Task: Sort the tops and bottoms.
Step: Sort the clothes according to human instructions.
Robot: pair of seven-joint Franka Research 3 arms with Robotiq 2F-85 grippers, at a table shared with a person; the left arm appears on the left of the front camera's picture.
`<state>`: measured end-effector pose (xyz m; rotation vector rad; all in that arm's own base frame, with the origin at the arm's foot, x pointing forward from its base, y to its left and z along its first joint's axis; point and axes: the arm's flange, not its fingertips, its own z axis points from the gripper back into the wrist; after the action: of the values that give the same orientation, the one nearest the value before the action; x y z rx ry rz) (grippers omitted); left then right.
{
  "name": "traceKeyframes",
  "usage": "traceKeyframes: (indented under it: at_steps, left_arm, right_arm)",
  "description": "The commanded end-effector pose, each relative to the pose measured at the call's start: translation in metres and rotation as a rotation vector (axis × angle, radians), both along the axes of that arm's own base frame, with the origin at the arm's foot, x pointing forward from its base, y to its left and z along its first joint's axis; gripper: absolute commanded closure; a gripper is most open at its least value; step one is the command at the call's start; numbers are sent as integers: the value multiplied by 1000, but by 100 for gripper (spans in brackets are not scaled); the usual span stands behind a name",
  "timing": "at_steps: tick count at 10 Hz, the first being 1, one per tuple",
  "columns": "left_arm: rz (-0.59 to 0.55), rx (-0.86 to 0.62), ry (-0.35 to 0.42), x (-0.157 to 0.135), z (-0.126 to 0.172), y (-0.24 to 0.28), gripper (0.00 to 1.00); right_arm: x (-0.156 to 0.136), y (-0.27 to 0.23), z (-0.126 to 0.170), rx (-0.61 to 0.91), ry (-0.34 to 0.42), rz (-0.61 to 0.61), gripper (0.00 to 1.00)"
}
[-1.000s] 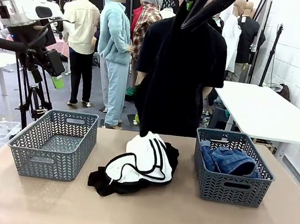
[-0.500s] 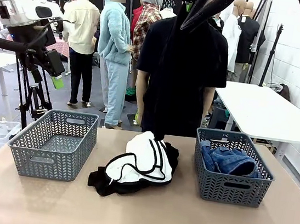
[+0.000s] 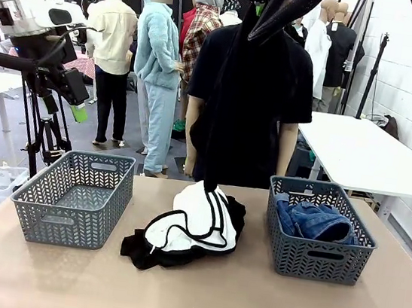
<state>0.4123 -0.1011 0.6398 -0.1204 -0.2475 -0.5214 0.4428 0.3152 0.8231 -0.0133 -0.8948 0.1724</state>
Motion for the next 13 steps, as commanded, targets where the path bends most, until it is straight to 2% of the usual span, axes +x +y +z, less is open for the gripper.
traceKeyframes:
  at_steps: [1,13]
  left_arm:
    - [3,-13,-8,-1,-1,2,0]
    - [3,-13,-8,-1,-1,2,0]
  right_arm:
    - [-2,-2,2,28,-9,-3,100]
    - [-2,-2,2,28,-9,-3,100]
